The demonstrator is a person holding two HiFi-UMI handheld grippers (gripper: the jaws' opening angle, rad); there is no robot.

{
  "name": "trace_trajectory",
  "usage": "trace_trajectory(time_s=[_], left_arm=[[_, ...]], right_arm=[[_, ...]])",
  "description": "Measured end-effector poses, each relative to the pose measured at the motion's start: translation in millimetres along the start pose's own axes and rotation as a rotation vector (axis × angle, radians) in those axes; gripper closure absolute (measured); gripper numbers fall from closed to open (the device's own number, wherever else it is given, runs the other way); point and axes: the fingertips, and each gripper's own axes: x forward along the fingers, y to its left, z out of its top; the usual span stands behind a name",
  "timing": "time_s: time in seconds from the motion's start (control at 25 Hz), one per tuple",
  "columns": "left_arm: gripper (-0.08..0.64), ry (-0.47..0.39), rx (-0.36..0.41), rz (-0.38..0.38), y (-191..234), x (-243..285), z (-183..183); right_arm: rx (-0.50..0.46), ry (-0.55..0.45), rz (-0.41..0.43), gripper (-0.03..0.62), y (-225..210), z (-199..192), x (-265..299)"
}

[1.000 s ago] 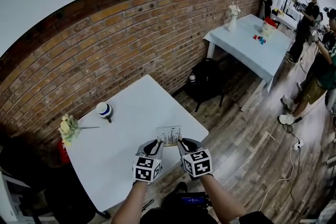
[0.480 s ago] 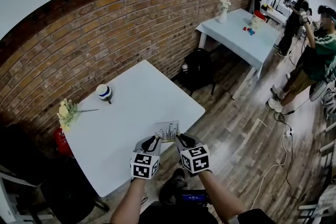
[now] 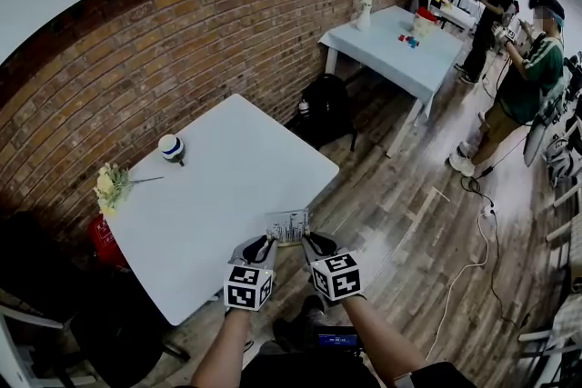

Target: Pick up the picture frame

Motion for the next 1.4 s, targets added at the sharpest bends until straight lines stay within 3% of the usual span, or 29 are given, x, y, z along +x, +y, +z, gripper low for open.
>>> trace_trajectory(time_s=[0.6,1.4], left_arm=[[0.476,-0.013,0.003,0.007,-44,5,5],[0.476,-0.011,0.014,0.031,-46,8,12]], right_arm=[[0.008,-0.015,0.021,0.528,-27,-6,-34],[0.000,-0.023,0.043,0.529,-33,0,-34]])
